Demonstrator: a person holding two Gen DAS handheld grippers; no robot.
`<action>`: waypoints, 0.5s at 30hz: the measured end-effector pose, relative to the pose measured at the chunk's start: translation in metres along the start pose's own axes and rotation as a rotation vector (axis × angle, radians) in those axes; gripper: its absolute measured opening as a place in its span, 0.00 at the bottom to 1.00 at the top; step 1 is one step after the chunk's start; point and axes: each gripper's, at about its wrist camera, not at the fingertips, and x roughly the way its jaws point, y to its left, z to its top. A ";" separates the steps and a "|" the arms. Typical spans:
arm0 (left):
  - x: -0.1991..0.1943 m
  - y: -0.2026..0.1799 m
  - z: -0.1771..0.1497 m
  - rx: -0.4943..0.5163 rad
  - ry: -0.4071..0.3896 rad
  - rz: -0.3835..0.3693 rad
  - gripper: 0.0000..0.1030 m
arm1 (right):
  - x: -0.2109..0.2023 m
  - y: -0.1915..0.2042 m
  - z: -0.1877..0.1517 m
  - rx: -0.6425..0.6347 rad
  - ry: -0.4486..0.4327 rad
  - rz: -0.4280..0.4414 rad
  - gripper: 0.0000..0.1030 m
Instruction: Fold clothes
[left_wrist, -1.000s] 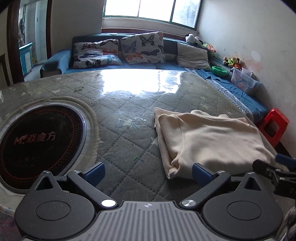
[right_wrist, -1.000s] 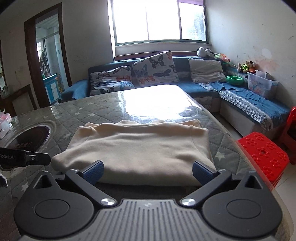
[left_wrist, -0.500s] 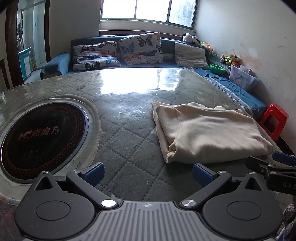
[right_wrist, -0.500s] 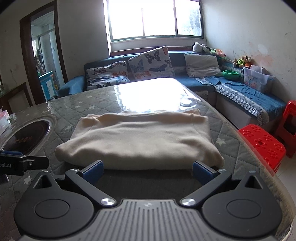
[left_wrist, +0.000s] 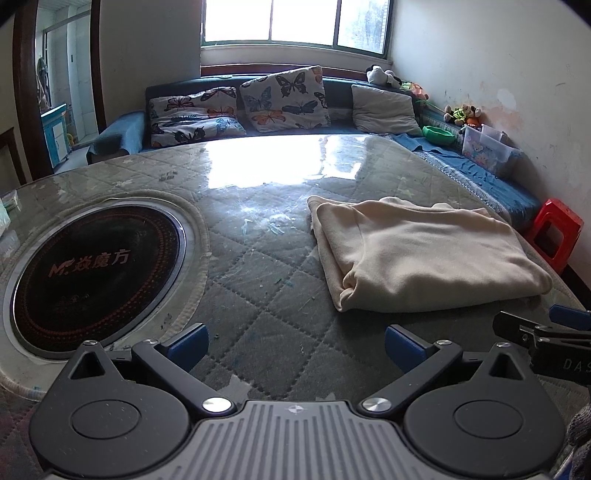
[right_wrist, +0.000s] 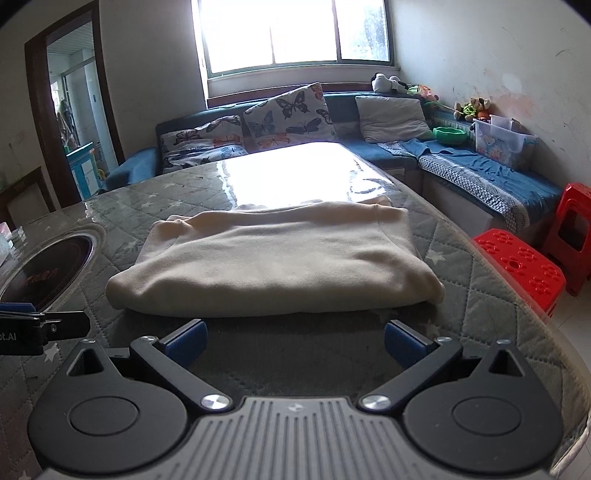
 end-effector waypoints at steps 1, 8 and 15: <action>0.000 -0.001 -0.001 0.006 -0.003 0.002 1.00 | 0.000 0.000 -0.001 0.001 0.000 -0.001 1.00; -0.002 -0.005 -0.003 0.027 -0.003 0.008 1.00 | 0.000 0.000 -0.005 0.010 0.009 -0.005 1.00; -0.001 -0.009 -0.006 0.035 0.003 0.005 1.00 | 0.001 0.004 -0.008 -0.003 0.013 -0.007 1.00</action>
